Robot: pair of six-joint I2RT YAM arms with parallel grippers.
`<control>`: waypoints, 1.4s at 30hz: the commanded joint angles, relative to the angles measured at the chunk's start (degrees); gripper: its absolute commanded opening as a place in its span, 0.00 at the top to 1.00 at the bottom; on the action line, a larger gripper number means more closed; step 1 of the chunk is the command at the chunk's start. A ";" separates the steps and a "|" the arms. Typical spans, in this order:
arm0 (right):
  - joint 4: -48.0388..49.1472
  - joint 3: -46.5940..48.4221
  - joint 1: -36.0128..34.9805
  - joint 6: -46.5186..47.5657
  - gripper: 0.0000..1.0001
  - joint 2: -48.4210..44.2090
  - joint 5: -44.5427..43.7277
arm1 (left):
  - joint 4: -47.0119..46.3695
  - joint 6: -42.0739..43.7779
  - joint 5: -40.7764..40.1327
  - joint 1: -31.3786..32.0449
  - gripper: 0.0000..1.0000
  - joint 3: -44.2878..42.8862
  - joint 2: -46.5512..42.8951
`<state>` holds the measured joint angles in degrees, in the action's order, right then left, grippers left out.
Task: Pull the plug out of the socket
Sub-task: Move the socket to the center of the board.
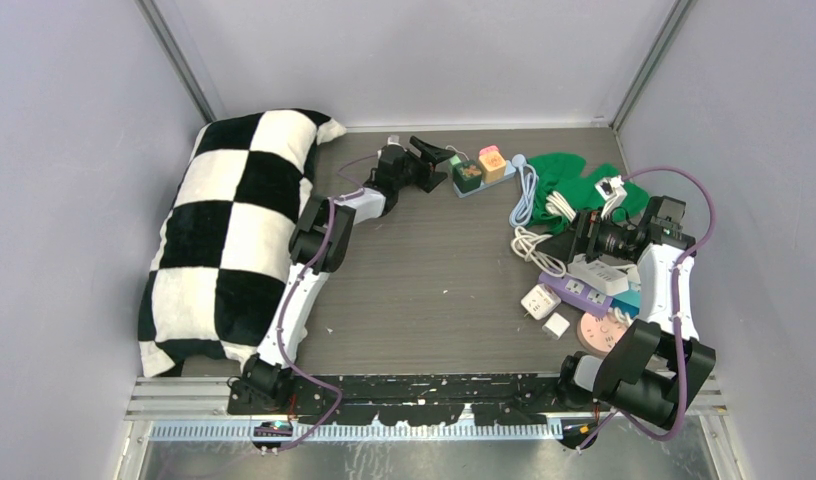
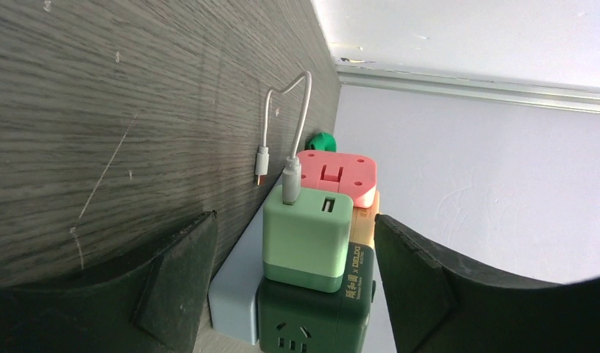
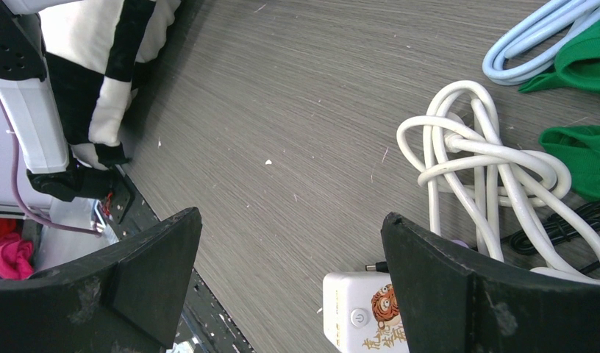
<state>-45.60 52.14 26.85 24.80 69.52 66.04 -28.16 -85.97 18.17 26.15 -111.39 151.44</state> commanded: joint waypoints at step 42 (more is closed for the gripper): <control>-0.83 0.07 0.31 3.02 0.03 1.12 0.47 | -19.80 2.82 2.10 0.11 1.00 12.63 -8.04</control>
<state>-46.30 52.03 26.85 26.63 70.19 65.82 -41.56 -84.77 17.76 27.42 -103.61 150.41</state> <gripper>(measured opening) 0.966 0.450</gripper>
